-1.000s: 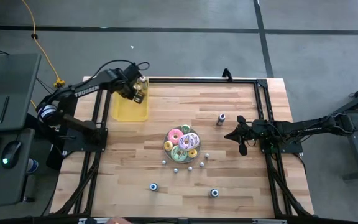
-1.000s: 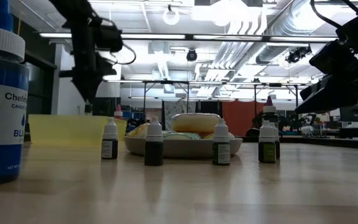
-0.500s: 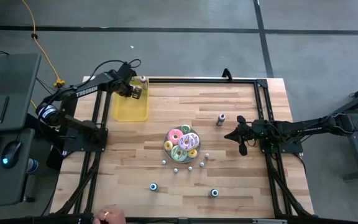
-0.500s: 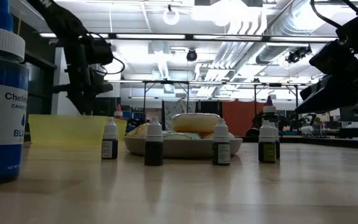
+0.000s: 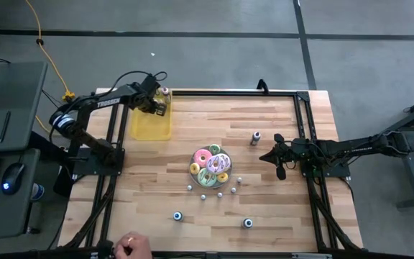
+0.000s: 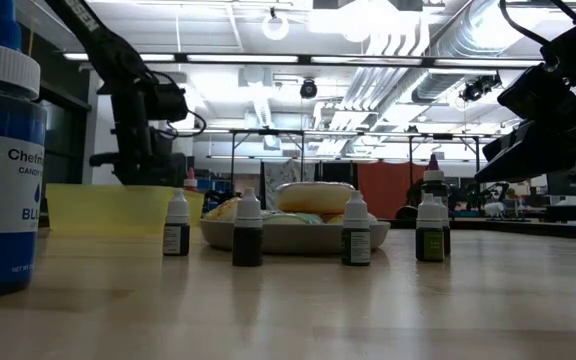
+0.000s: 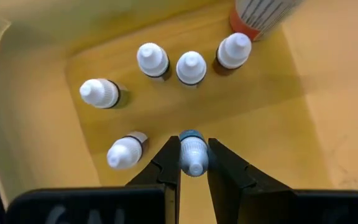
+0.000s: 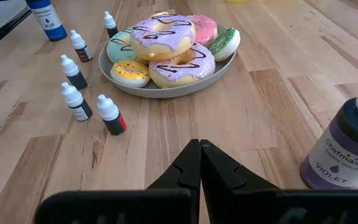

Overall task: Pick & Place food coloring
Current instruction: Put the small blue food coloring bottle into the yellow bin, then put the large violet food coloring bottle into the yellow bin

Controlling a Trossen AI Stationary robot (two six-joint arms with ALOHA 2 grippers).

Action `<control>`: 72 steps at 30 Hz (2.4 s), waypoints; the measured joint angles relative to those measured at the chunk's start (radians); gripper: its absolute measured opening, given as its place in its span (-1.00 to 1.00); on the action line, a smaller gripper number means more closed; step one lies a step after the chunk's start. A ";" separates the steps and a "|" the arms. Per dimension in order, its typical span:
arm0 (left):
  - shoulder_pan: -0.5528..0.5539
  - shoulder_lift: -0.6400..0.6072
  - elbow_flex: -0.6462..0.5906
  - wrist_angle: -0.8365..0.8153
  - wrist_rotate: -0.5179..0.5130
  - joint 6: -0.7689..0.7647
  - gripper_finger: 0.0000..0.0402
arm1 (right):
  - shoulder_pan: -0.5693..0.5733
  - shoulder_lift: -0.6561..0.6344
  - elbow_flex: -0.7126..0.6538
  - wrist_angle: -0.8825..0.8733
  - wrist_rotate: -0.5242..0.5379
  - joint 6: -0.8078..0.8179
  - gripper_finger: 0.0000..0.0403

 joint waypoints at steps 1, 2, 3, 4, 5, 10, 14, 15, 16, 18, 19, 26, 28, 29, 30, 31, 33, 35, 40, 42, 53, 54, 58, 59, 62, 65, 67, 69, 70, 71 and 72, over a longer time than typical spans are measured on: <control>0.006 0.004 0.000 0.002 0.000 0.000 -0.79 | 0.000 0.000 0.000 0.000 0.000 0.000 -1.00; 0.011 0.009 0.000 0.002 0.001 0.000 -0.79 | 0.000 0.000 0.000 0.000 0.000 0.000 -1.00; 0.012 0.015 0.000 0.001 -0.001 0.000 -0.79 | 0.000 0.000 0.000 0.000 0.000 0.000 -1.00; 0.013 0.020 0.000 0.001 -0.002 0.000 -0.79 | 0.000 0.000 0.000 0.000 0.000 0.000 -1.00; 0.013 0.025 0.000 0.002 -0.005 0.000 -0.79 | 0.000 0.000 0.000 0.000 0.000 0.000 -1.00; 0.024 0.030 0.000 0.005 -0.002 0.000 -0.79 | 0.000 0.000 0.000 0.000 0.000 0.000 -1.00; 0.024 0.030 0.000 0.006 -0.004 0.000 -0.79 | 0.000 0.000 0.000 0.000 0.000 0.000 -1.00; 0.024 0.030 0.000 0.006 -0.004 0.000 -0.79 | 0.000 0.000 0.000 0.000 0.000 0.000 -1.00; 0.024 0.030 0.000 0.006 -0.004 0.001 -0.79 | 0.000 0.000 0.000 0.000 0.000 0.000 -1.00; 0.024 0.030 0.000 0.007 -0.004 0.000 -0.79 | 0.000 0.000 0.000 0.000 0.000 0.000 -1.00; 0.024 0.030 0.000 0.010 -0.004 0.000 -0.79 | 0.000 0.000 0.000 0.000 0.000 0.000 -1.00; 0.024 0.030 0.000 0.024 -0.004 0.003 -0.79 | 0.000 0.000 0.000 0.000 0.000 0.000 -1.00; 0.024 0.031 0.000 0.024 -0.002 0.024 -0.79 | 0.000 0.000 0.000 0.000 0.000 0.000 -1.00; 0.024 0.035 0.000 0.025 -0.002 0.028 -0.79 | 0.000 0.000 0.000 0.000 0.000 0.000 -1.00; 0.024 0.042 0.000 0.024 -0.001 0.030 -0.78 | 0.000 0.000 0.000 0.000 0.000 0.000 -1.00; 0.024 0.046 0.000 0.022 0.002 0.030 -0.77 | 0.000 0.000 0.000 0.000 0.000 0.000 -1.00; 0.024 0.051 0.000 0.025 0.006 0.030 -0.71 | 0.000 0.000 0.000 0.000 0.000 0.000 -1.00; 0.024 0.054 0.000 0.026 0.006 0.030 -0.61 | 0.000 0.000 0.000 0.000 0.000 0.000 -1.00; 0.024 0.055 0.000 0.036 0.006 0.030 -0.39 | 0.000 0.000 0.000 0.000 0.000 0.000 -1.00; 0.024 0.055 0.000 0.041 0.006 0.030 -0.33 | 0.000 0.000 0.000 0.000 0.000 0.000 -1.00; 0.023 0.023 0.008 0.057 0.006 0.030 -0.26 | 0.000 0.000 0.000 0.000 0.000 0.000 -1.00; 0.023 0.014 0.011 0.055 0.006 0.030 -0.26 | 0.000 0.000 0.000 0.000 0.000 0.000 -1.00; 0.022 -0.029 0.031 0.045 0.006 0.030 -0.26 | 0.000 0.000 0.000 0.000 0.000 0.000 -1.00; 0.019 -0.043 0.035 0.045 0.005 0.030 -0.26 | 0.000 0.000 0.000 0.000 0.000 0.000 -1.00; -0.006 -0.086 0.054 0.045 0.003 0.045 -0.26 | 0.000 0.000 0.000 0.000 0.000 0.000 -1.00; -0.031 -0.132 0.086 0.038 0.003 0.065 -0.26 | 0.000 0.000 0.000 0.000 0.000 0.000 -1.00; -0.055 -0.146 0.118 0.030 0.001 0.073 -0.26 | 0.000 0.000 0.000 0.000 0.000 0.000 -1.00; -0.080 -0.155 0.161 0.008 -0.002 0.074 -0.26 | 0.000 0.000 0.000 0.000 0.000 0.000 -1.00; -0.095 -0.155 0.187 0.002 -0.002 0.077 -0.26 | 0.000 0.000 0.000 0.000 0.000 0.000 -1.00; -0.111 -0.155 0.211 -0.005 -0.002 0.083 -0.26 | 0.000 0.000 0.000 0.000 0.000 0.000 -1.00; -0.127 -0.156 0.236 -0.018 -0.003 0.095 -0.26 | 0.000 0.000 0.000 0.000 0.000 0.000 -1.00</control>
